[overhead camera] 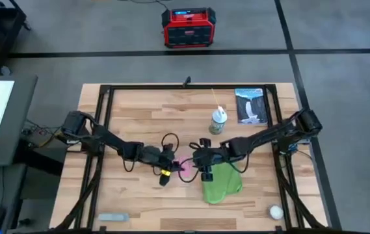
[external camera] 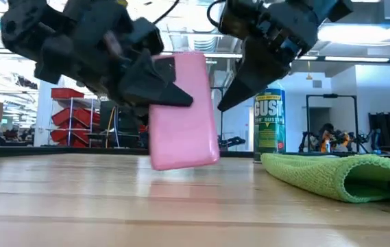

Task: Apply microfiber cloth
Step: Spray the back of the pink phone using the white spray bottle

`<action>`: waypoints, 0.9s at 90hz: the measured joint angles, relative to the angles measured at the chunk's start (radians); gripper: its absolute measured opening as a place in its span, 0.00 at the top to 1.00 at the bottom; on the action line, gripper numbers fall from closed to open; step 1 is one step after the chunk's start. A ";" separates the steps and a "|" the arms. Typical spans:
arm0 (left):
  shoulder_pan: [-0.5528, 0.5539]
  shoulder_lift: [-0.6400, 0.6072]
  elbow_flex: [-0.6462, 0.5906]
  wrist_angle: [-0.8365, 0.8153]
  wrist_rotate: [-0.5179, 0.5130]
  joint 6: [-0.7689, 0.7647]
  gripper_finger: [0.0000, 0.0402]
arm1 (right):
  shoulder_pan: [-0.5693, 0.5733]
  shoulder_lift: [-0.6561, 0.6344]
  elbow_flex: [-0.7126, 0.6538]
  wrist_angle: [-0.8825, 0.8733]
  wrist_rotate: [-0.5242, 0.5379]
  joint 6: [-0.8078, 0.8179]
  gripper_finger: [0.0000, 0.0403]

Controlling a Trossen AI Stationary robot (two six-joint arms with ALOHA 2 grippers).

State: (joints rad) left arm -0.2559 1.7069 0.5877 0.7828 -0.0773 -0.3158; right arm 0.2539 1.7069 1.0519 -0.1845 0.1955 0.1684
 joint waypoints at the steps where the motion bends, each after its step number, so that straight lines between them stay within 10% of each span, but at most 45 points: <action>1: -0.003 -0.003 0.000 0.003 -0.007 0.002 0.99 | -0.001 0.000 0.000 0.003 0.000 0.000 0.61; 81: 0.004 -0.023 0.002 -0.094 -0.166 0.020 0.99 | -0.016 -0.059 0.002 0.168 -0.039 -0.027 0.61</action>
State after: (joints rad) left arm -0.2520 1.6840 0.5892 0.6890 -0.2432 -0.2954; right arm 0.2382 1.6478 1.0538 -0.0167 0.1564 0.1410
